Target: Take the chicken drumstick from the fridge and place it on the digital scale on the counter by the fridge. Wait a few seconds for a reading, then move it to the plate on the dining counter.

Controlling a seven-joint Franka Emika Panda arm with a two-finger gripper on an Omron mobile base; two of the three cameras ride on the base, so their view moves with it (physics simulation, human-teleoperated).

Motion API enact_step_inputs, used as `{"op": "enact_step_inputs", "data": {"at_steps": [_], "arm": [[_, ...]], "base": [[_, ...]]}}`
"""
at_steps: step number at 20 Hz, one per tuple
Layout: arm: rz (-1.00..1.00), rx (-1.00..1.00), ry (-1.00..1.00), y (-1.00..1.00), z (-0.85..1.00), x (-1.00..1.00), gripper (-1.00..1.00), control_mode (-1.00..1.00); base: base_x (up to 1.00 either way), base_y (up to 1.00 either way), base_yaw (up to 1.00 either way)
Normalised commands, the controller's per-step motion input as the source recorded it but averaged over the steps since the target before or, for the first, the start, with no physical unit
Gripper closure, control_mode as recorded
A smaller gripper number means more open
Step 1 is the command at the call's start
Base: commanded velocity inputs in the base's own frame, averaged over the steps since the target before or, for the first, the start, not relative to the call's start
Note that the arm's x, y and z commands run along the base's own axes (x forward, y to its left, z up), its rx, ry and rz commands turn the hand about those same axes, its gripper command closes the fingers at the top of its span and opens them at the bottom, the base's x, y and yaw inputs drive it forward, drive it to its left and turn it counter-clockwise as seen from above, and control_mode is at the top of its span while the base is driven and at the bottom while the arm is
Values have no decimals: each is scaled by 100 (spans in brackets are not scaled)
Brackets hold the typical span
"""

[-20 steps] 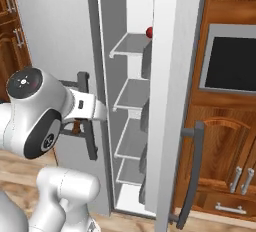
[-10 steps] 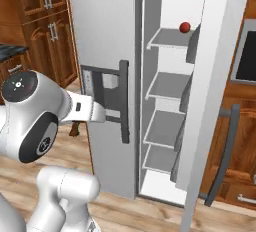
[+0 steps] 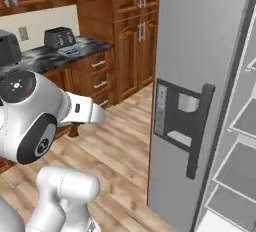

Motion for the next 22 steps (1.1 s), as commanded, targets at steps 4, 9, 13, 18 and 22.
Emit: {"op": "enact_step_inputs", "data": {"at_steps": [4, 9, 13, 18, 22], "arm": [[0, 0, 0, 0, 0, 0, 100, 100], [0, 0, 0, 0, 0, 0, 100, 100], [0, 0, 0, 0, 0, 0, 100, 100], [0, 0, 0, 0, 0, 0, 100, 100], [0, 0, 0, 0, 0, 0, 100, 100]], "base": [[23, 47, 76], [78, 38, 68], [100, 19, 56], [100, -32, 33], [100, -90, 26]]}}
